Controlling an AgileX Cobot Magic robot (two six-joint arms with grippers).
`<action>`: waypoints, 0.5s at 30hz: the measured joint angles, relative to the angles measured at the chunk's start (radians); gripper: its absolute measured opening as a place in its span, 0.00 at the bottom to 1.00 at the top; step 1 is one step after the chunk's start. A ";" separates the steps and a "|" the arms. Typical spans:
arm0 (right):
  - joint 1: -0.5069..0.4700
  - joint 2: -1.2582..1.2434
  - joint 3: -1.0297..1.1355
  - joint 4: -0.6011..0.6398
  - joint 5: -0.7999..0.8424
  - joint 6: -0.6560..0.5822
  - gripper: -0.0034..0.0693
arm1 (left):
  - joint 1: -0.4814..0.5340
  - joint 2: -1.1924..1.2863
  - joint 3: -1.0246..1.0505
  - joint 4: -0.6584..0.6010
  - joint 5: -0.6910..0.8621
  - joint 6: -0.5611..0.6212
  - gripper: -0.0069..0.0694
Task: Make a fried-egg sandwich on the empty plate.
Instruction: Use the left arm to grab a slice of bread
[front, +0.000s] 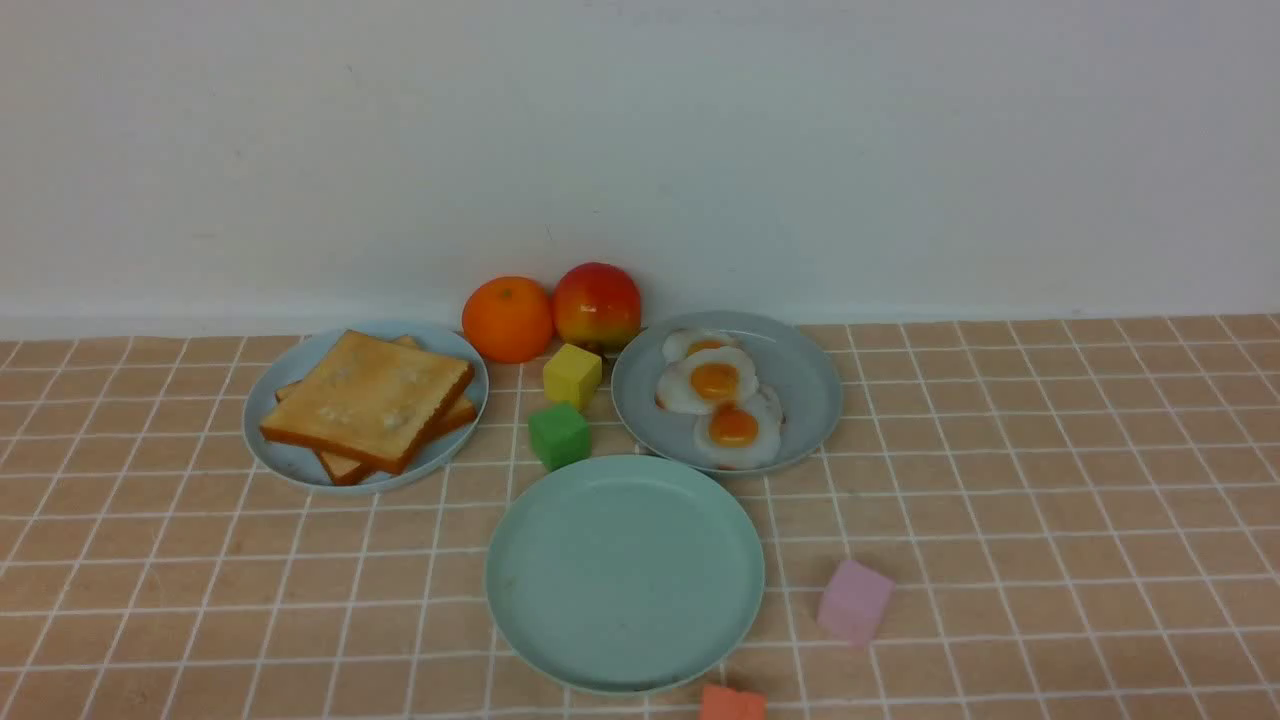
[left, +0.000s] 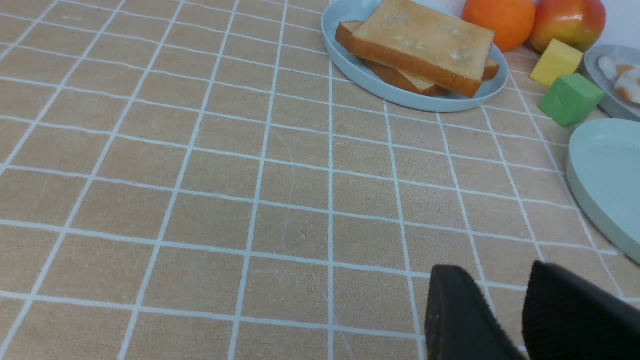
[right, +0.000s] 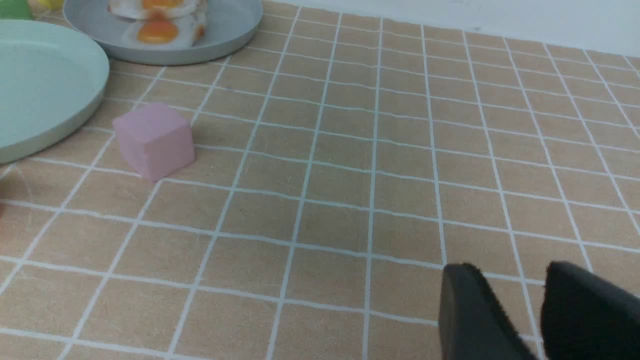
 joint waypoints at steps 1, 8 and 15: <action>0.000 0.000 0.000 0.000 0.000 0.000 0.38 | 0.000 0.000 0.000 0.000 0.000 0.000 0.38; 0.000 0.000 0.000 0.000 0.000 0.000 0.38 | 0.000 0.000 0.000 0.000 0.000 0.000 0.39; 0.000 0.000 0.000 0.000 0.000 0.000 0.38 | 0.000 0.000 0.000 0.000 0.000 0.000 0.40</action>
